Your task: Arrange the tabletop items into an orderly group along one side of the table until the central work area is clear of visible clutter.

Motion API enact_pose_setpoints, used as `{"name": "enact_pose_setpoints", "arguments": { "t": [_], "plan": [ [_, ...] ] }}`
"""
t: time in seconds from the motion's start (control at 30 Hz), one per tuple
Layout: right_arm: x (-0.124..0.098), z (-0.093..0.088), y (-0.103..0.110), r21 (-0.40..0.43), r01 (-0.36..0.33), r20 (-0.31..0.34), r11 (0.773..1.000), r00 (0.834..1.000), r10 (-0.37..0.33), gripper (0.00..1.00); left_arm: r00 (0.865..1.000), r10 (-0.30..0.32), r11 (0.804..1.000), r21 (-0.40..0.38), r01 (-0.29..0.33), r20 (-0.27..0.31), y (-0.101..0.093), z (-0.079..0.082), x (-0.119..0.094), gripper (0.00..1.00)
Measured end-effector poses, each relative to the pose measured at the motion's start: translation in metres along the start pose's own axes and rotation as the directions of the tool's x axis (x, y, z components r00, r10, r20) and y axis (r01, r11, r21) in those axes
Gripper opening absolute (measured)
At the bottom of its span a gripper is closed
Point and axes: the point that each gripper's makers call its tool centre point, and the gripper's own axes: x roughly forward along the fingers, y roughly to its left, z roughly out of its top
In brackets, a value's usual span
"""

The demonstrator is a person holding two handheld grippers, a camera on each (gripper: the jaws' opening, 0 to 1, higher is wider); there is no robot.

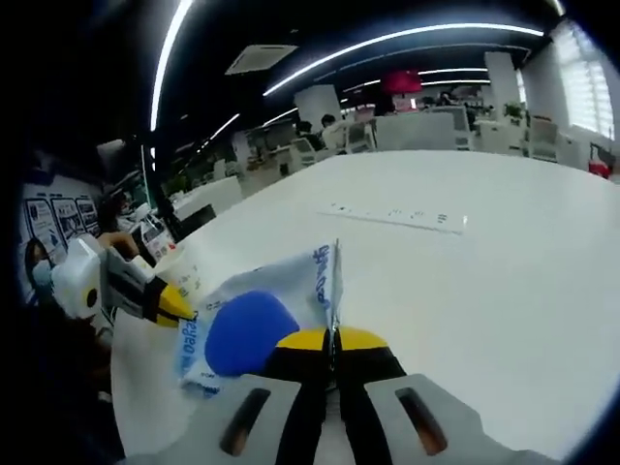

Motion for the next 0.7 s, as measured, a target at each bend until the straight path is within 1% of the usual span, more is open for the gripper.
{"name": "enact_pose_setpoints", "arguments": {
  "t": [0.07, 0.13, 0.27, 0.33, 0.43, 0.47, 0.53, 0.6, 0.67, 0.7],
  "plan": [
    [-0.001, 0.000, 0.003, -0.002, 0.001, 0.003, 1.000, 1.000, -0.001, 0.00, 1.000, -0.002, 1.000, -0.005, 0.002, 0.007, 0.000, 0.000, -0.002, 0.01],
    [-0.002, -0.001, 0.005, -0.006, 0.000, 0.005, 1.000, 1.000, 0.000, 0.00, 1.000, 0.000, 1.000, 0.008, 0.000, 0.006, -0.001, -0.001, -0.004, 0.01],
    [-0.003, 0.004, 0.002, -0.004, -0.005, 0.016, 1.000, 1.000, 0.005, 0.00, 1.000, 0.001, 1.000, 0.017, -0.001, 0.010, 0.002, -0.003, -0.008, 0.01],
    [-0.006, 0.003, 0.007, -0.001, -0.007, 0.028, 1.000, 1.000, 0.007, 0.00, 1.000, 0.003, 0.999, 0.041, -0.003, 0.010, 0.003, -0.004, -0.011, 0.01],
    [-0.008, 0.001, 0.012, 0.006, -0.010, 0.039, 1.000, 0.999, 0.010, 0.00, 1.000, 0.002, 0.998, 0.056, -0.002, 0.013, 0.005, -0.007, -0.015, 0.01],
    [-0.009, 0.001, 0.013, 0.010, -0.012, 0.044, 1.000, 0.999, 0.012, 0.00, 1.000, 0.004, 0.997, 0.077, -0.005, 0.009, 0.007, -0.009, -0.018, 0.01],
    [-0.009, 0.001, 0.015, 0.015, -0.012, 0.050, 1.000, 0.999, 0.012, 0.00, 1.000, 0.003, 0.997, 0.080, -0.003, 0.010, 0.009, -0.011, -0.020, 0.01],
    [-0.009, 0.001, 0.015, 0.020, -0.009, 0.058, 1.000, 0.998, 0.007, 0.00, 1.000, -0.010, 0.995, 0.098, 0.009, 0.013, 0.009, -0.013, -0.020, 0.01],
    [-0.012, 0.000, 0.021, 0.035, -0.017, 0.079, 0.999, 0.997, 0.014, 0.00, 1.000, -0.020, 0.994, 0.111, 0.020, -0.001, 0.009, -0.017, -0.020, 0.01],
    [-0.013, -0.002, 0.024, 0.036, -0.020, 0.077, 0.999, 0.997, 0.017, 0.00, 1.000, -0.028, 0.993, 0.117, 0.029, -0.012, 0.009, -0.020, -0.019, 0.01]
  ]
}}
